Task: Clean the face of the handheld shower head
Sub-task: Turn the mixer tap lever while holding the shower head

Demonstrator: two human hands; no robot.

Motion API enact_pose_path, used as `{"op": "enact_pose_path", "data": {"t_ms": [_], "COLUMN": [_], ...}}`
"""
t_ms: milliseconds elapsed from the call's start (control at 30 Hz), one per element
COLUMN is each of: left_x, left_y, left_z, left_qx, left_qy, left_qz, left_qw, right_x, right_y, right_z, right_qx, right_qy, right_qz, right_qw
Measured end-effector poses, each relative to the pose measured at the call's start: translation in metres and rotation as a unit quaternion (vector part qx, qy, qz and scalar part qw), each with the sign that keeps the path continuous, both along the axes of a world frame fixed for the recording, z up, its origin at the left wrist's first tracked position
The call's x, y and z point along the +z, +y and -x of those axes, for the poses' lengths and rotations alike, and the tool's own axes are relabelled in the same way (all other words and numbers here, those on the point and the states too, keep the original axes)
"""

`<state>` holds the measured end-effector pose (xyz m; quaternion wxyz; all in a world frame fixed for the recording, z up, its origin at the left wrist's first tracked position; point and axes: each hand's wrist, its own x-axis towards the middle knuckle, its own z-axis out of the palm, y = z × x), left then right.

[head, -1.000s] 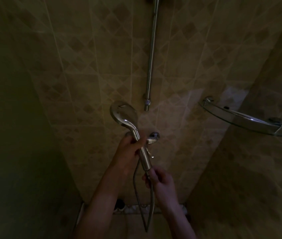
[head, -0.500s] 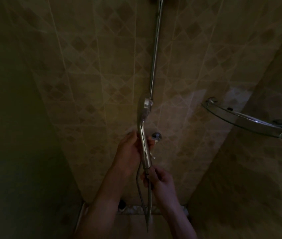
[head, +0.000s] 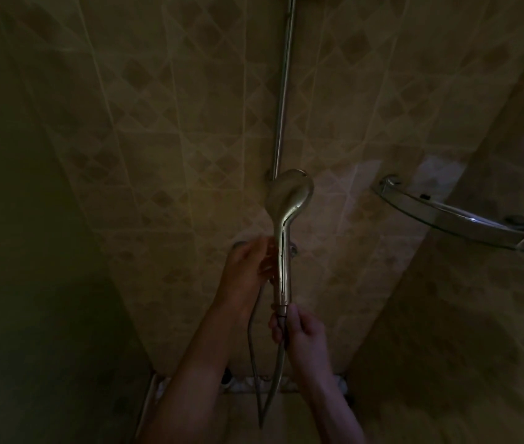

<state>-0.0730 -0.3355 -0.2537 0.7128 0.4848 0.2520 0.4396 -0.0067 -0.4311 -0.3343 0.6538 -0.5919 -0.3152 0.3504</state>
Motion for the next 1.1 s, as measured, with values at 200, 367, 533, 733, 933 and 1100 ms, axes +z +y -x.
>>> {"op": "enact_pose_path", "data": {"t_ms": [200, 367, 533, 733, 933, 1100], "left_x": [0.000, -0.002, 0.000, -0.008, -0.017, -0.015], "left_y": [0.000, 0.005, 0.004, 0.013, 0.014, 0.014], "left_z": [-0.011, -0.012, -0.010, -0.007, -0.012, -0.005], "left_qx": [0.079, 0.075, -0.024, -0.060, 0.015, 0.005], "left_qy": [0.085, 0.088, -0.047, -0.127, 0.041, 0.004], "left_qz": [-0.021, 0.003, 0.083, 0.119, 0.022, 0.070], "left_qw": [0.993, 0.993, 0.995, 0.983, 0.999, 0.998], "right_x": [0.004, 0.002, -0.002, 0.007, 0.006, 0.005], "right_y": [0.001, 0.004, 0.005, 0.002, 0.002, -0.001], "right_z": [-0.001, -0.004, -0.007, -0.008, -0.008, -0.008], "right_qx": [-0.009, -0.015, 0.005, 0.006, -0.015, -0.006], "right_qy": [-0.065, -0.007, 0.057, 0.075, -0.009, -0.027], "right_qz": [-0.005, 0.004, -0.003, -0.002, 0.007, 0.006], "right_qw": [0.998, 1.000, 0.998, 0.997, 1.000, 1.000]}}
